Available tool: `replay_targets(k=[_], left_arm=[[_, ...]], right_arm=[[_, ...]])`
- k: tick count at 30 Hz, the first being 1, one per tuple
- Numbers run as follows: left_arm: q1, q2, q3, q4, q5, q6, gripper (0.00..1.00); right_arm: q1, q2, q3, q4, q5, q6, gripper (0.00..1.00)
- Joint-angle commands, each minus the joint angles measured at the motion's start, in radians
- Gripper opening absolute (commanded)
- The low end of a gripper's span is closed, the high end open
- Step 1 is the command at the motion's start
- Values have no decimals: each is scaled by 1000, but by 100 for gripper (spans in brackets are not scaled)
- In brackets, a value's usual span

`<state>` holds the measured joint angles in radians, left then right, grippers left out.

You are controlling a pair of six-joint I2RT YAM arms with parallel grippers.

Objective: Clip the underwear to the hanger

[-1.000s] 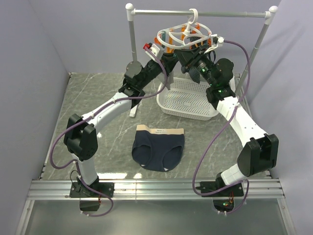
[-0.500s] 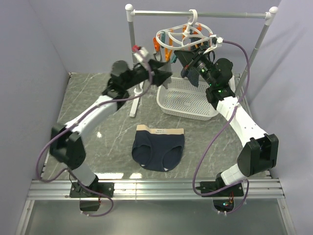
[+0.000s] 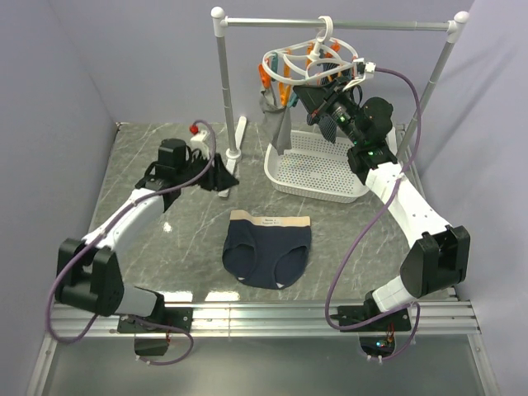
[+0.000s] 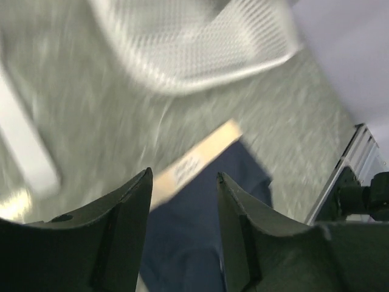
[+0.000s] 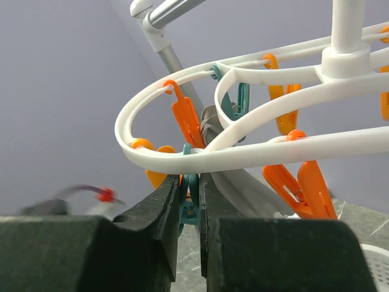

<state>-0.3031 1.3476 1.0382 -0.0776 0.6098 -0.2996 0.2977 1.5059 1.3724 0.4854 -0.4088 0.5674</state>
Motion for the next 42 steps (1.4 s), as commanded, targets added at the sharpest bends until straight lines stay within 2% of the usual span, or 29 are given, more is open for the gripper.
replay_targets(k=[1, 5, 9, 16, 28, 36, 39, 40, 42], left_arm=[[67, 68, -62, -159, 10, -85, 52], [140, 159, -147, -96, 128, -118, 60], [165, 255, -168, -41, 209, -121, 70], [173, 438, -158, 48, 272, -145, 72], [154, 631, -198, 214, 378, -259, 73], [119, 650, -194, 282, 351, -322, 66], [122, 602, -216, 315, 334, -311, 54], [122, 566, -224, 317, 326, -302, 46], [121, 521, -227, 302, 286, -274, 38]], right_arm=[[4, -9, 39, 10, -31, -4, 0], [4, -12, 37, 7, -36, 0, 0], [3, -16, 34, 2, -42, 0, 0], [-2, -15, 34, -1, -41, 3, 0], [-9, -7, 42, 4, -39, 9, 0], [-15, -6, 43, 1, -44, 11, 0], [-19, -4, 48, -2, -45, 8, 0], [-19, -3, 48, -1, -47, 9, 0], [-20, -4, 44, 2, -50, 11, 0]])
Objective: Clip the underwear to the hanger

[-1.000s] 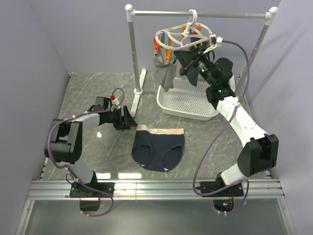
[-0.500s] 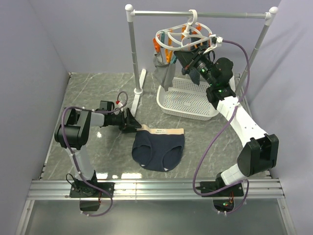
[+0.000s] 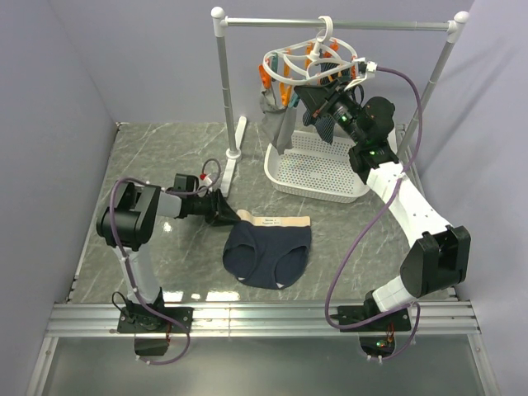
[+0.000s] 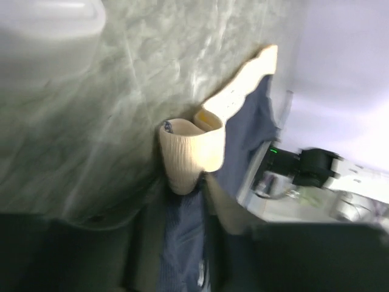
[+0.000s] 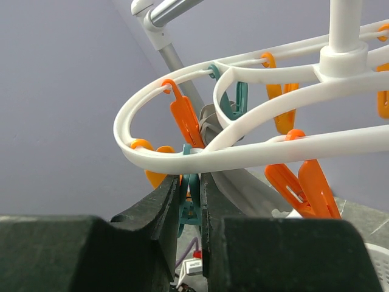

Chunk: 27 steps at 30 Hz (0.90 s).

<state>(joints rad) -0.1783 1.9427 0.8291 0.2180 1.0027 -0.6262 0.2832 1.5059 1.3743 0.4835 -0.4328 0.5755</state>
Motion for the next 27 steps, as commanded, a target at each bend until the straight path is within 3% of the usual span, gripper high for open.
replay_targets(k=[1, 3, 4, 7, 9, 15, 20, 24, 27], left_arm=[[-7, -129, -16, -5, -124, 97, 31], [-21, -189, -7, -60, -173, 147, 23], [-29, -241, -2, -75, -186, 183, 15], [-76, -327, 30, -140, -248, 252, 5], [-150, -359, 44, -199, -300, 292, 2], [-413, -358, 122, -356, -666, 445, 2], [-570, -379, 101, -394, -748, 609, 14], [-621, -412, 74, -384, -745, 657, 45], [-613, -407, 87, -382, -774, 643, 55]], right_arm=[[-7, -6, 39, 10, -27, 3, 0], [-4, -6, 35, 12, -29, 4, 0], [-4, -7, 35, 13, -30, 4, 0], [-6, -6, 39, 12, -34, 3, 0], [-6, -7, 40, 10, -37, 4, 0], [-6, -4, 49, 4, -32, -2, 0], [-6, -6, 54, 0, -35, -8, 0], [-4, -3, 51, 4, -35, -3, 0], [-4, -3, 51, 4, -38, -2, 0]])
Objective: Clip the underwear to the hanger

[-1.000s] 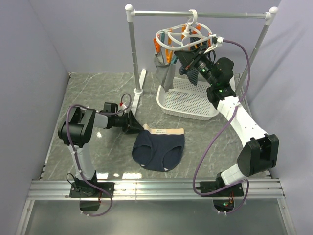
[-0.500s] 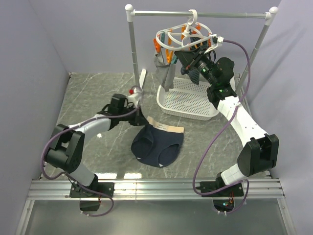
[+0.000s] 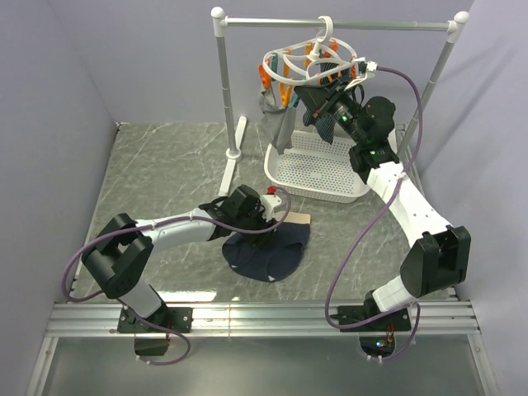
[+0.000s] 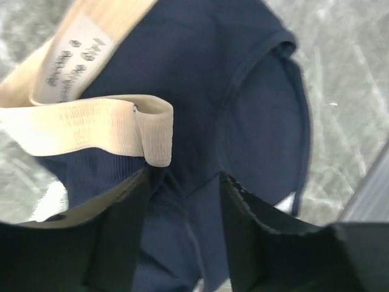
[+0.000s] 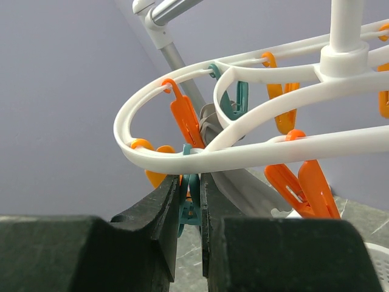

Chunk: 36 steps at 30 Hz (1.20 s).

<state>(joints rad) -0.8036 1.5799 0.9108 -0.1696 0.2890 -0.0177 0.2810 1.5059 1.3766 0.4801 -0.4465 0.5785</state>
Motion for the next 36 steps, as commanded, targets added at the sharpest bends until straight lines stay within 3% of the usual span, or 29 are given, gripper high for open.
replay_targets(k=[1, 3, 12, 15, 19, 21, 29, 36], left_arm=[[23, -46, 8, 7, -59, 35, 57], [30, -54, 11, 21, -48, 41, 65], [78, -65, 19, 75, 24, 92, 73], [197, -5, 71, 50, 123, 50, 78], [218, 29, 112, 30, 225, 76, 83], [212, 29, 115, 33, 280, 84, 91], [198, 135, 166, 12, 340, 82, 85], [175, 224, 218, -5, 254, 73, 82]], right_arm=[[-2, 0, 50, 8, -26, -5, 0], [-3, 0, 55, 6, -26, -6, 0], [-2, 0, 52, 5, -31, -5, 0], [-3, 0, 53, 5, -32, -5, 0], [-3, 2, 52, 5, -38, -8, 0], [-3, 2, 50, 5, -38, -8, 0], [-3, 8, 49, 8, -41, -3, 0], [-6, 11, 47, 12, -46, 4, 0]])
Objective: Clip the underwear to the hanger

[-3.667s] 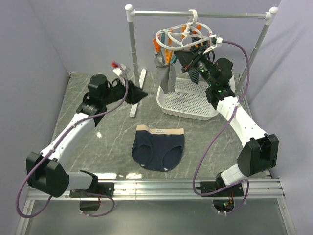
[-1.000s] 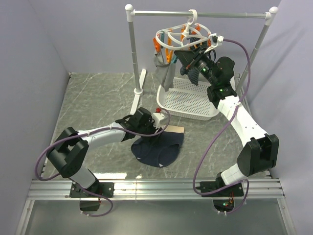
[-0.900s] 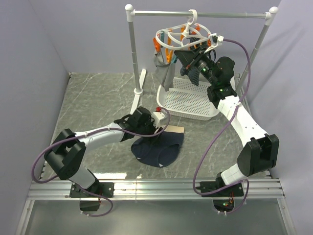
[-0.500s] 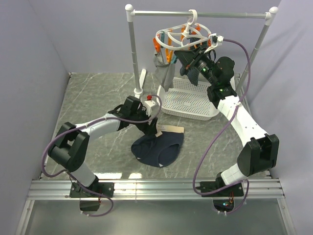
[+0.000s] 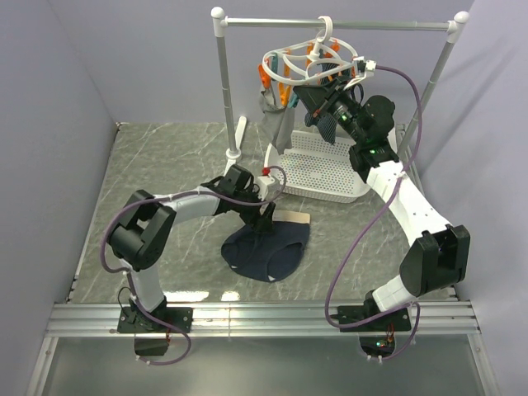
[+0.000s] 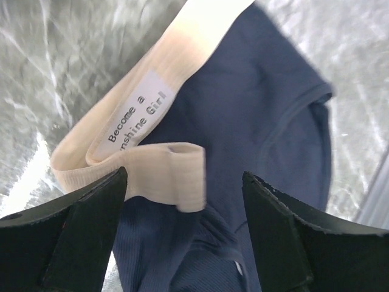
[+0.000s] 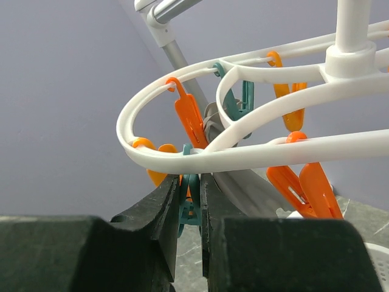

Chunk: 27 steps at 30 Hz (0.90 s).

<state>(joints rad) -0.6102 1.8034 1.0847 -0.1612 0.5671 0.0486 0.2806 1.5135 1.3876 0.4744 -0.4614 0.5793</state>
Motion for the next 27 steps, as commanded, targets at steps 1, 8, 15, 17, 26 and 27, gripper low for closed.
replay_targets(k=[1, 8, 15, 17, 26, 27], left_arm=[[-23, -3, 44, -17, -56, 8, 81], [-51, -48, 8, -49, -193, 14, 59], [-34, -87, 0, -81, -219, 22, 17], [-22, -140, -6, -64, -202, 46, 5], [112, -432, -98, 196, 286, 413, 0], [119, -427, -86, 198, 321, 448, 0]], right_arm=[[-4, 4, 36, 18, -33, 4, 0], [-8, 5, 39, 20, -33, 7, 0], [-11, 4, 41, 20, -34, -2, 0], [-12, 4, 42, 20, -37, -6, 0], [-17, 1, 25, 90, -124, -12, 0], [-18, 1, 24, 99, -134, -7, 0]])
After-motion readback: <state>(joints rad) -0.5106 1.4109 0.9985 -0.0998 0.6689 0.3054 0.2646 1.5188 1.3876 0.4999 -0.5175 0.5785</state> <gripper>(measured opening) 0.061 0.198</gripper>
